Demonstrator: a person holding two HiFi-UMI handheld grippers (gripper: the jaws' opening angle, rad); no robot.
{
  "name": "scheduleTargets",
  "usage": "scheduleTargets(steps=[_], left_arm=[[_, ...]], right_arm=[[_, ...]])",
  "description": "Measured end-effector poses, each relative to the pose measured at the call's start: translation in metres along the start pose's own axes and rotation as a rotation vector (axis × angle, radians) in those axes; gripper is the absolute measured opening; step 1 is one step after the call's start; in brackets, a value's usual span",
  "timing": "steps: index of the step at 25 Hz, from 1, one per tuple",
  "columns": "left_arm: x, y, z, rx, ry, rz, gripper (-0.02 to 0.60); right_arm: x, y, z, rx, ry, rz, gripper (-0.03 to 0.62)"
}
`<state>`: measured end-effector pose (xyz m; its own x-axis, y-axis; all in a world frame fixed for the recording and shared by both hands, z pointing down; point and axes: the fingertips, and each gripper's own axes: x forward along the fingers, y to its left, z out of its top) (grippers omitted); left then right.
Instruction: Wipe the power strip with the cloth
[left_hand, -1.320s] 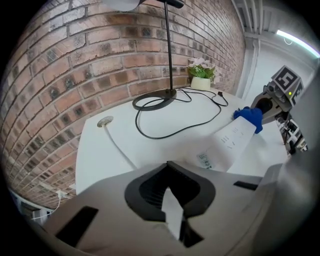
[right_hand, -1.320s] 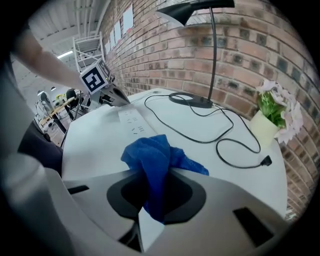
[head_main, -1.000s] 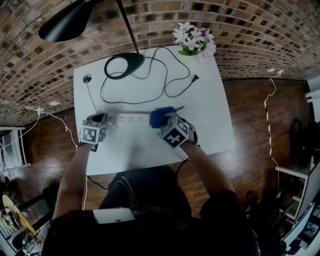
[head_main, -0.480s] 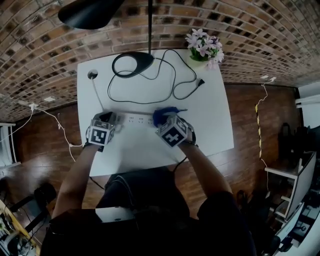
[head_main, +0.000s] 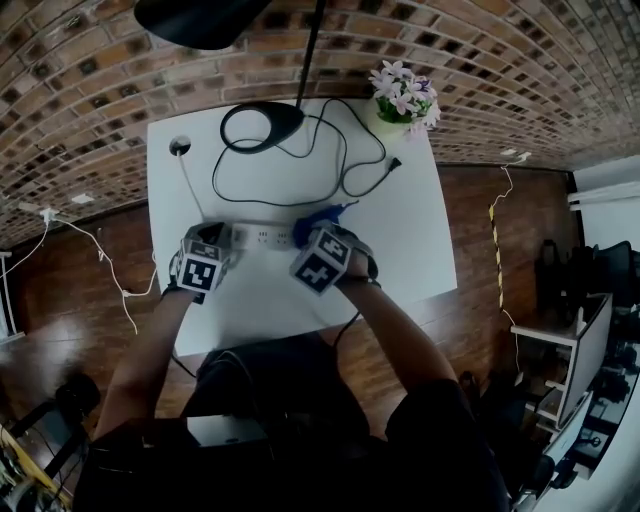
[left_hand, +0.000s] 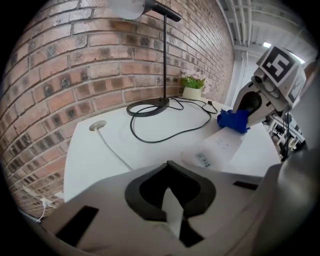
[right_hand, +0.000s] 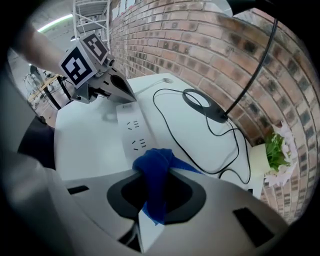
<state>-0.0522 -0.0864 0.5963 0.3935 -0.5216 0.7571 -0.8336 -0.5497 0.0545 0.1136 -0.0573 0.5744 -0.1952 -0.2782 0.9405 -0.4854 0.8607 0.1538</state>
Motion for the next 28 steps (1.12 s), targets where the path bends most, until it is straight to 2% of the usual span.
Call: scheduleTargets(steps=[3,8,14,16,20,28], left_arm=[[-0.001,-0.002,0.001,0.005,-0.011,-0.012,0.009],[0.000,-0.001,0.003,0.034,-0.018,-0.038,0.009],[0.000,-0.001,0.003,0.042,-0.016,-0.053,0.008],[-0.001,-0.001,0.006,0.053,-0.024,-0.053,0.009],[0.000,-0.003,-0.001,0.029,-0.008,-0.063,0.009],[0.000,-0.001,-0.001,0.037,-0.006,-0.064,0.009]], right_arm=[[-0.002,-0.001,0.000,0.030,0.002,0.024,0.057],[-0.001,0.003,0.009,0.011,0.010,-0.020,0.055],[0.006,0.010,0.036,0.088,-0.067,-0.038,0.055],[0.009,0.014,0.046,0.078,-0.080,-0.039,0.055],[0.013,0.021,0.060,0.065,-0.091,-0.043,0.053],[0.022,0.049,0.105,0.034,-0.180,-0.029,0.055]])
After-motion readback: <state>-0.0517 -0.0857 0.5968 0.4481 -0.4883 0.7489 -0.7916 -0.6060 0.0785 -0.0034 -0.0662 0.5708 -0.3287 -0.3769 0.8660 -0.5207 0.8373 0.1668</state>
